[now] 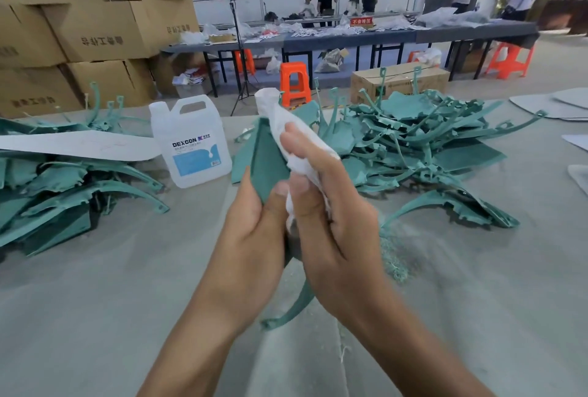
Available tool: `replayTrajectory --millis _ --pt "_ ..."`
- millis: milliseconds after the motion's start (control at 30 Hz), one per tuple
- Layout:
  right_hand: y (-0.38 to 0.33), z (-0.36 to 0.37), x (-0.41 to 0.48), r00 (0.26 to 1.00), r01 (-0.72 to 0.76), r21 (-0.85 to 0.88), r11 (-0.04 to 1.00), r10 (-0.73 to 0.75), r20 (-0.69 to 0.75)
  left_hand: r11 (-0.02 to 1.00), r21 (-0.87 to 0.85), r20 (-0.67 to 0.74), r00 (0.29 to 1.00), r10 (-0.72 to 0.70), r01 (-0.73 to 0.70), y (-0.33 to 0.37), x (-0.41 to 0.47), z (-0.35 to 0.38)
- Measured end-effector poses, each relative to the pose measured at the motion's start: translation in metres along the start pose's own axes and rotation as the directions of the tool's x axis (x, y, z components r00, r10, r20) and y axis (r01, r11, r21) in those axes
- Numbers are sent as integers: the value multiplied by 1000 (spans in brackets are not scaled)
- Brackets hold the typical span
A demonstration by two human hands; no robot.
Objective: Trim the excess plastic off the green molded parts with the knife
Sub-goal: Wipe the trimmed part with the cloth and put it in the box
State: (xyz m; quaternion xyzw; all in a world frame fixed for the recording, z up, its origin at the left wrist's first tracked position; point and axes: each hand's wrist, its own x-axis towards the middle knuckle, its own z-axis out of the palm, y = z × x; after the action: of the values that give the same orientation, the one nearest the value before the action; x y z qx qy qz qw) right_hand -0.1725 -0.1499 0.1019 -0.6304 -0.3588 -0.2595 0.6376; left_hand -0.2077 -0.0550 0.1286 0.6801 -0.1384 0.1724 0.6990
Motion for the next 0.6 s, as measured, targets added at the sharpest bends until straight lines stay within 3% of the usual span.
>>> replayTrajectory --millis 67,133,267,400,533,600 --pt "8 -3 -11 997 11 -61 998 -6 82 983 -173 -134 988 -82 59 3 4 -5" --pt "22 -11 -18 993 20 -205 979 3 115 955 -295 -239 967 -86 12 7 9 -12" --pt "39 -16 -15 963 -268 -204 941 255 -91 966 -252 -296 955 -13 -65 14 11 -11" --pt "29 -13 -13 959 -245 -184 952 209 -193 981 -147 -328 942 73 -127 12 11 -15" --pt "19 -25 5 891 -241 -172 955 147 -430 995 -63 -354 934 51 -78 5 11 -22" --pt "0 -12 8 947 -75 -173 982 16 -320 994 -108 -290 957 -14 -18 -2 8 -9"
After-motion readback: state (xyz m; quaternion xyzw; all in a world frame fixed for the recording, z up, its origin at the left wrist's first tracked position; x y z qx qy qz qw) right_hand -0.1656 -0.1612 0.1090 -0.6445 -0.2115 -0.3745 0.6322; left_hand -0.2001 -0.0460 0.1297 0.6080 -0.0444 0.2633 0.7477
